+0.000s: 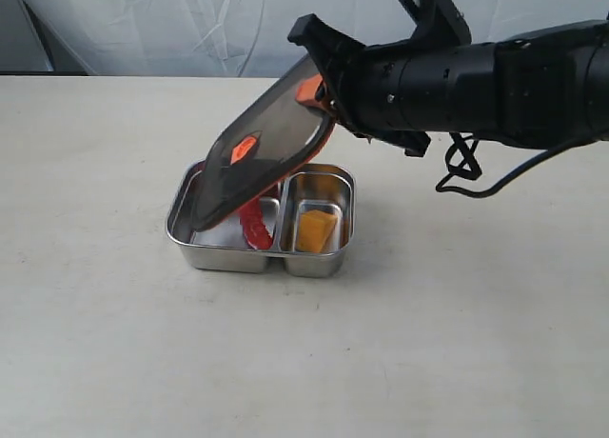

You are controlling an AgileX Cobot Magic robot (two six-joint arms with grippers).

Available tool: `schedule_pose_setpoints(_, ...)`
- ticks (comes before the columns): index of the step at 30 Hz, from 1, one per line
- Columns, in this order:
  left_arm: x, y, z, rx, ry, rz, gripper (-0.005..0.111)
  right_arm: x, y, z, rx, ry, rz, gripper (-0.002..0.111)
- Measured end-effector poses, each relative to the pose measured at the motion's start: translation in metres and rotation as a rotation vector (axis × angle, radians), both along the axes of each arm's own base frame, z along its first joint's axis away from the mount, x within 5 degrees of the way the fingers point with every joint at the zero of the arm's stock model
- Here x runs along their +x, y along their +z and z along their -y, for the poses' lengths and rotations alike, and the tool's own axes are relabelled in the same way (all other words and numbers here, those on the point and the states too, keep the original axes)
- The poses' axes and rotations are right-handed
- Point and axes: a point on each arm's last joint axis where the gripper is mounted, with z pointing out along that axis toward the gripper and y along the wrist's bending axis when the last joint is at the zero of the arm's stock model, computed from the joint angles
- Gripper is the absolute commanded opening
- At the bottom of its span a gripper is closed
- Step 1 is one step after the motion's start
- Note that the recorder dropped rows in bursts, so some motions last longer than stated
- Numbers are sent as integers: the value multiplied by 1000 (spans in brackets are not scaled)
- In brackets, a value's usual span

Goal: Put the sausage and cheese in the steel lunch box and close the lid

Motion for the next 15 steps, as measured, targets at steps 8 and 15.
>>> schedule_pose_setpoints(8, 10, -21, 3, 10, 8, -52, 54, 6, -7, -1, 25, -72, -72, -1)
schedule_pose_setpoints(15, 18, -21, 4, -42, 38, 33, 54, 4, -7, -4, 82, -75, -136, -1)
